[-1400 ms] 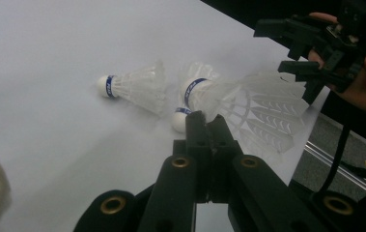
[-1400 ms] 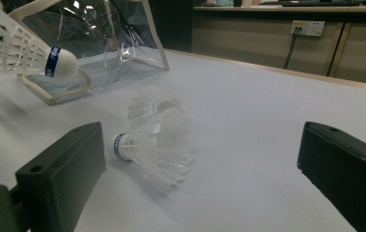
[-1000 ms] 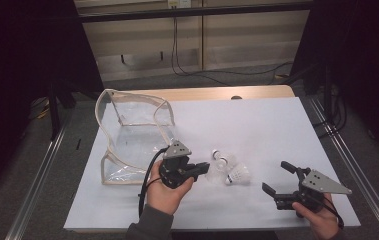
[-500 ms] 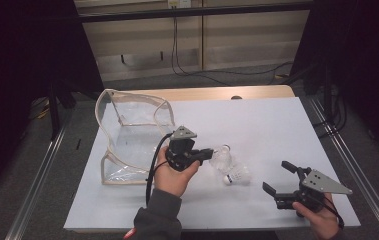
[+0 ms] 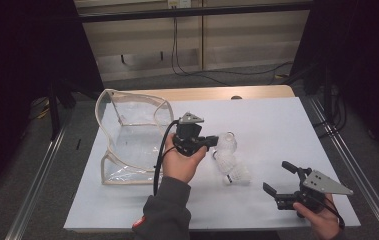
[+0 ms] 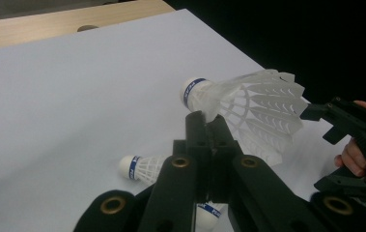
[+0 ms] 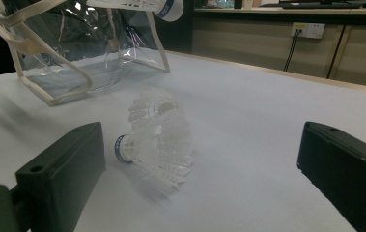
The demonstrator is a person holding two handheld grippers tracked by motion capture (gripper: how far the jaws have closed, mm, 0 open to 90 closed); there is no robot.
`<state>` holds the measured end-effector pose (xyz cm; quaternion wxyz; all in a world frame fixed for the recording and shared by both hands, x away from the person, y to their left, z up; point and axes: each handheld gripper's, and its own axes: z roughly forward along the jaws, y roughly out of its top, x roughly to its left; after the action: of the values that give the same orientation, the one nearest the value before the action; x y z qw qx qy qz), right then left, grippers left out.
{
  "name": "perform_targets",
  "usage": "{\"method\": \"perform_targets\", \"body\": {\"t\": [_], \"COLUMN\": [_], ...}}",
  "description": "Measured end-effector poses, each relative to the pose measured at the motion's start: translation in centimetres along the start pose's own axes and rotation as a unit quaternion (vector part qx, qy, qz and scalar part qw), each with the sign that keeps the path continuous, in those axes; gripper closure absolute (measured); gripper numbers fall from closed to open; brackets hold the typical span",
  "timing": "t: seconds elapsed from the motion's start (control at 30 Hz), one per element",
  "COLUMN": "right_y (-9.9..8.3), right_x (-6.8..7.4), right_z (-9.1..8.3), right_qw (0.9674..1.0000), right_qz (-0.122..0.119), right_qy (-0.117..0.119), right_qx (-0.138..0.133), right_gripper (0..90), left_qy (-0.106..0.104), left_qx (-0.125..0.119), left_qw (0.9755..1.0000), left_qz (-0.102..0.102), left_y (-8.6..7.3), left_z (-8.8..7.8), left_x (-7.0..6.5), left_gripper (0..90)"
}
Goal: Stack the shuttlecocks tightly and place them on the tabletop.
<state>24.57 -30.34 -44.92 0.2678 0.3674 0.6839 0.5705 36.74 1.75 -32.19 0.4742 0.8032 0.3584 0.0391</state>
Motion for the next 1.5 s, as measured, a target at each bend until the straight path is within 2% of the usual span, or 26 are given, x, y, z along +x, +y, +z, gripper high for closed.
{"method": "perform_targets", "body": {"t": [0.5,0.73,0.77,0.9,1.07,1.17,1.27,1.37,1.5], "right_y": [0.0,0.1,0.1,0.1,0.2,0.2,0.2,0.2,0.2], "right_x": [0.0,0.1,0.1,0.1,0.2,0.2,0.2,0.2,0.3], "right_z": [0.0,0.0,-0.1,-0.2,-0.2,-0.2,-0.2,-0.2,-0.1], "right_qw": [1.0000,1.0000,1.0000,1.0000,1.0000,1.0000,1.0000,1.0000,0.9999], "right_qz": [0.001,-0.003,-0.003,-0.003,-0.005,-0.004,-0.004,-0.004,-0.004], "right_qy": [0.002,0.003,0.004,0.002,0.005,0.004,0.003,0.005,0.008], "right_qx": [-0.001,-0.003,-0.002,-0.003,-0.005,-0.004,-0.006,-0.005,-0.007], "right_gripper": [2.3,2.3,2.4,2.4,2.4,2.3,2.3,2.3,2.3], "left_qy": [0.012,0.023,0.030,0.037,0.047,0.056,0.053,0.058,0.063], "left_qx": [-0.007,-0.002,-0.001,-0.003,-0.007,-0.007,-0.007,-0.012,-0.012], "left_qw": [0.9995,0.9989,0.9985,0.9982,0.9967,0.9962,0.9956,0.9946,0.9940], "left_qz": [-0.029,-0.041,-0.045,-0.048,-0.065,-0.066,-0.078,-0.085,-0.088], "left_y": [0.7,1.0,1.1,1.3,1.4,1.5,1.4,1.5,1.5], "left_z": [1.3,2.0,2.1,2.3,2.8,3.0,3.4,3.8,4.1], "left_x": [1.1,1.5,1.4,1.6,2.1,2.3,2.6,2.7,3.0], "left_gripper": [90.0,90.0,90.0,90.0,90.0,90.0,90.0,90.0,90.0]}}
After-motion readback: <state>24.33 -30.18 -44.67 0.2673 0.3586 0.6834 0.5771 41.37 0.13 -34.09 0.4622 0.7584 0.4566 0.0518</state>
